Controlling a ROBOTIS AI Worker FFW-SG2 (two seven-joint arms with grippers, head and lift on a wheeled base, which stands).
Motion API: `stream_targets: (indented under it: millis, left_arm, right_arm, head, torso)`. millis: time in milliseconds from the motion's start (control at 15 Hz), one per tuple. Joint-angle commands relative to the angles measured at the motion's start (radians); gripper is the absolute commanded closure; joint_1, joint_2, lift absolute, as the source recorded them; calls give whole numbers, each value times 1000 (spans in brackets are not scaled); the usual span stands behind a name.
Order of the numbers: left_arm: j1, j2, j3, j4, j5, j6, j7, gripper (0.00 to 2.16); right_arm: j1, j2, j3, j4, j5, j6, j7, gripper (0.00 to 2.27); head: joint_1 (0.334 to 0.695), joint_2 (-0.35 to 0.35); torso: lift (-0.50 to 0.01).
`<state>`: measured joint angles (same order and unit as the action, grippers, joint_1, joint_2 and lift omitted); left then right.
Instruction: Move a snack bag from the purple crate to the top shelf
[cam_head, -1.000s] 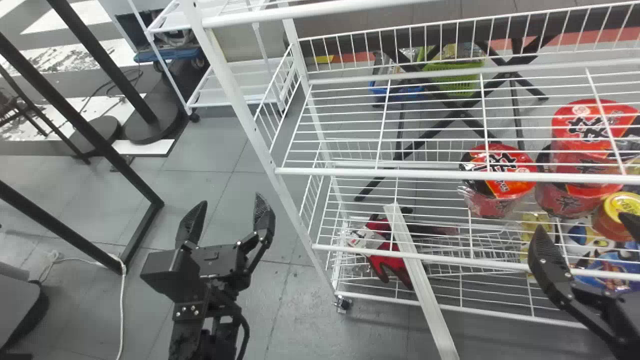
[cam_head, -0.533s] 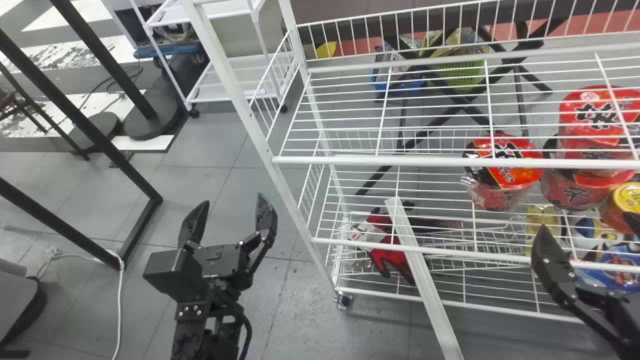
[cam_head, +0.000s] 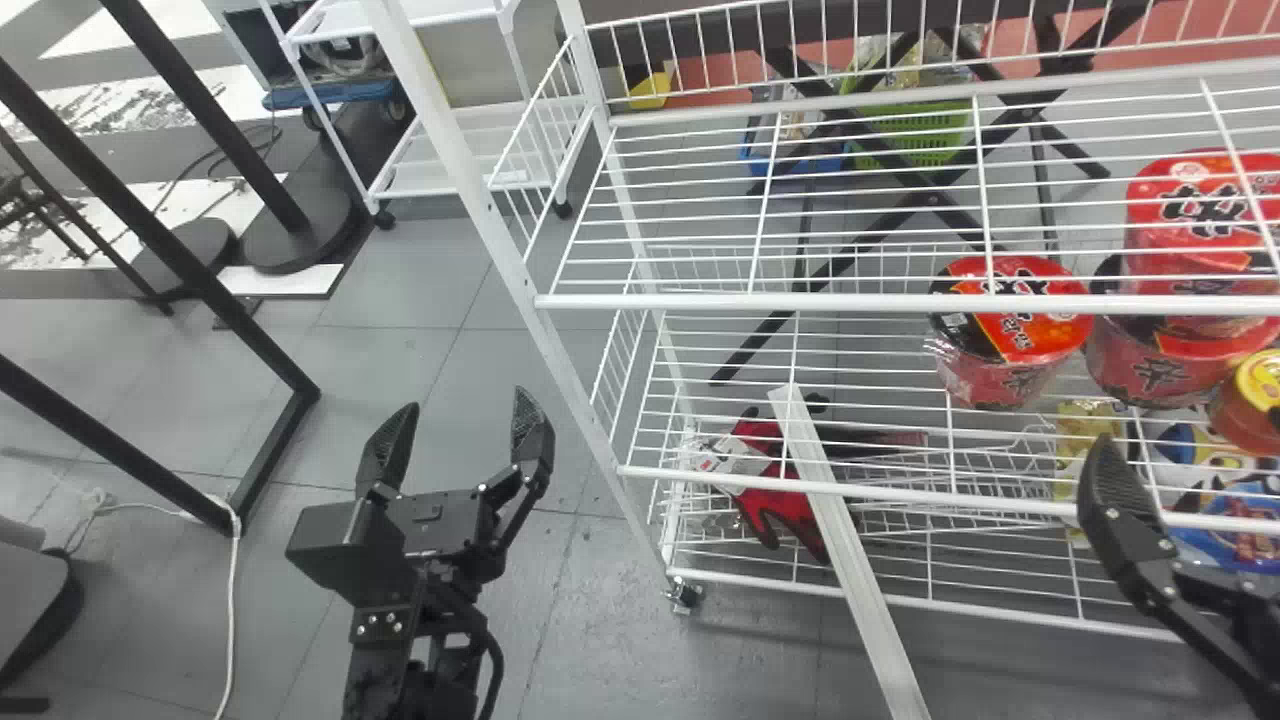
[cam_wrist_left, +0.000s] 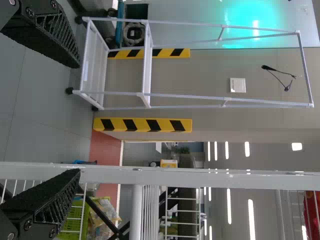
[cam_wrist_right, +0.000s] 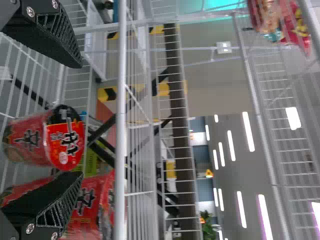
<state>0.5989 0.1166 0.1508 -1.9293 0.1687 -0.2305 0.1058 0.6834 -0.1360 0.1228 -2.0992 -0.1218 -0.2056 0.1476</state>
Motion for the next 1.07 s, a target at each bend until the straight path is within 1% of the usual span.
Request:
stream_targets:
  millis: [0, 400, 533, 667, 1000]
  left_arm:
    - [1, 0, 0, 0, -1, 0, 0, 60]
    - [6, 0, 3, 0, 0, -6, 3, 60]
    - [10, 0, -2, -2, 0, -9, 3, 60]
    - [18, 0, 0, -3, -1, -25, 5, 60]
    - [33, 0, 4, -17, -1, -40, 6, 60]
  right_arm:
    - [2, 1, -2, 4, -1, -10, 0, 33]
    - [42, 0, -31, -21, -7, 6, 0, 39]
    - [44, 1, -22, -25, -2, 39, -10, 33]
    - [44, 0, -25, -24, -12, 12, 17, 22]
    - [50, 1, -22, -31, -9, 6, 21, 22]
  head:
    - [695, 301]
    - [695, 292]
    - [695, 288]
    - [695, 290]
    - [695, 299]
  torso:
    - [-449]
    - [-449]
    - [-460]
    - [-453]
    - [-453]
